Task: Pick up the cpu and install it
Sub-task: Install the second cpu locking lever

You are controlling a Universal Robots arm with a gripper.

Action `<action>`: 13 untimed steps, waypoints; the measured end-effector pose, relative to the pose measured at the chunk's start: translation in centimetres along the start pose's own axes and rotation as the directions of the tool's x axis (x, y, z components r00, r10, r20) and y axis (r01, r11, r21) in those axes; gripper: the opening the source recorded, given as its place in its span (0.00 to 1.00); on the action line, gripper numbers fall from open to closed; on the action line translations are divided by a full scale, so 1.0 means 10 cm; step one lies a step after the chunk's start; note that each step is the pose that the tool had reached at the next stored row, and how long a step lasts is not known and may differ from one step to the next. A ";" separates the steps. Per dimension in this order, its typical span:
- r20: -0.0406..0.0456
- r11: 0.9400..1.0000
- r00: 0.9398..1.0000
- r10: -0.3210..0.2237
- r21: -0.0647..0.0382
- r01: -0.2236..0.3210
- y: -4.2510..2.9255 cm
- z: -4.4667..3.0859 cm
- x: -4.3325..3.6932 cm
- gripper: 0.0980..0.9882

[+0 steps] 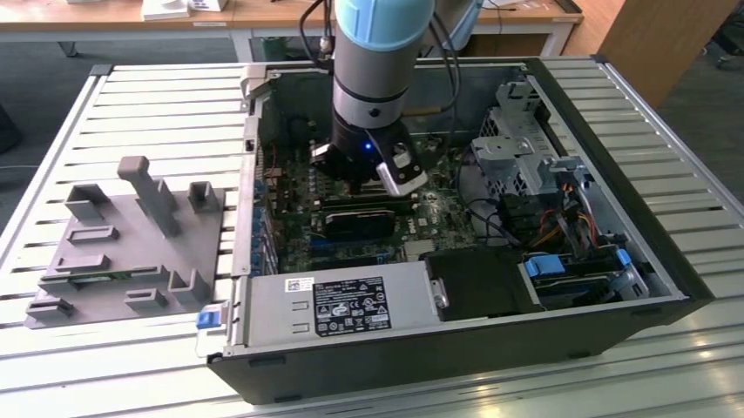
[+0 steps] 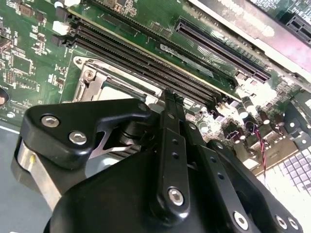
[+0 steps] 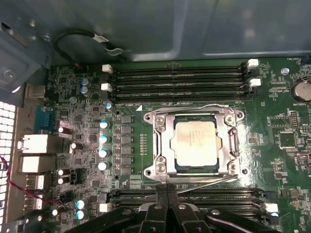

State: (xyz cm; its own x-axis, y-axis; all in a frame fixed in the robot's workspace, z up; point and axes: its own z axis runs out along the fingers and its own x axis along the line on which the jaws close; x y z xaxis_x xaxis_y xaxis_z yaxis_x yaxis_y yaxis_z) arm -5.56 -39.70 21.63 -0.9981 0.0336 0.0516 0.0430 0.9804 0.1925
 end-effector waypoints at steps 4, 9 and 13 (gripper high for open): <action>0.000 1.000 1.000 0.000 -0.002 0.000 -0.008 0.043 0.001 0.01; 0.000 1.000 1.000 0.000 -0.009 0.000 -0.027 0.071 0.011 0.01; -0.001 0.999 1.000 -0.001 -0.032 0.001 -0.044 0.074 0.029 0.01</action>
State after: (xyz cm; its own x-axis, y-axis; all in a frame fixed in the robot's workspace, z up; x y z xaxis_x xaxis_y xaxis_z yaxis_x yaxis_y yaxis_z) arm -5.90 -39.98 20.83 -0.9981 0.0327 0.0527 0.0437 0.9736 0.2239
